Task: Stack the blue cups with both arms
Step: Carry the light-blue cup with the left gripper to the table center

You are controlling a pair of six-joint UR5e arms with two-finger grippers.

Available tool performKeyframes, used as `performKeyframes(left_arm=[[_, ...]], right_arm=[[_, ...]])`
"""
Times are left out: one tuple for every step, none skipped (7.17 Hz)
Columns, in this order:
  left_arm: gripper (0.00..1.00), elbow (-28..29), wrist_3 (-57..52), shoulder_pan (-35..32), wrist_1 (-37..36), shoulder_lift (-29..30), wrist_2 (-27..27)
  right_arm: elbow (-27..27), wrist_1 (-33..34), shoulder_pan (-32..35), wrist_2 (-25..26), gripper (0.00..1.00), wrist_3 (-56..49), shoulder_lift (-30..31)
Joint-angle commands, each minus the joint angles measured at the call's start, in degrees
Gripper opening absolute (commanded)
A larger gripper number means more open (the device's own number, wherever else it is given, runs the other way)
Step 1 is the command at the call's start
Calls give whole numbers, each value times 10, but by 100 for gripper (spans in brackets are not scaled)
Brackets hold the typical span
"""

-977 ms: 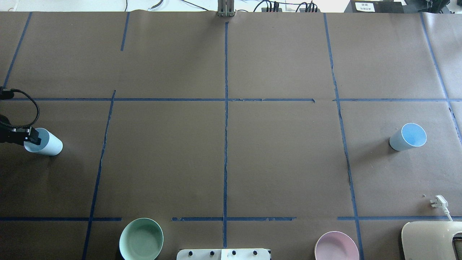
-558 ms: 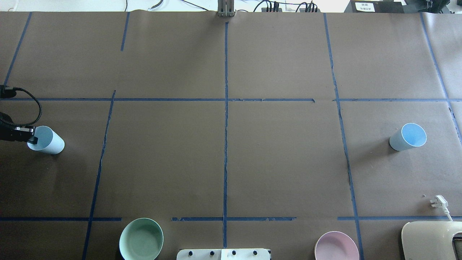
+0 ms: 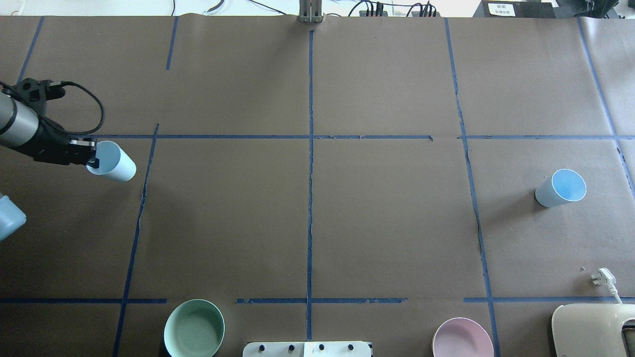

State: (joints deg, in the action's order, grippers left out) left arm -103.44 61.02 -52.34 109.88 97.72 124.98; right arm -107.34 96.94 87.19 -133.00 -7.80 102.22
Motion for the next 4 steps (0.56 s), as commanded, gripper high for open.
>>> performKeyframes(left_arm=[[0, 1, 98, 85, -86, 120, -53], [0, 1, 134, 126, -177, 190, -77], [0, 16, 173, 172, -214, 256, -112], [0, 44, 215, 187, -209, 301, -117]], right_arm=[[-2, 0, 0, -2, 100, 1, -1], [-2, 0, 0, -4, 100, 0, 0], [-2, 0, 0, -4, 100, 1, 0], [-2, 0, 0, -5, 100, 0, 0]])
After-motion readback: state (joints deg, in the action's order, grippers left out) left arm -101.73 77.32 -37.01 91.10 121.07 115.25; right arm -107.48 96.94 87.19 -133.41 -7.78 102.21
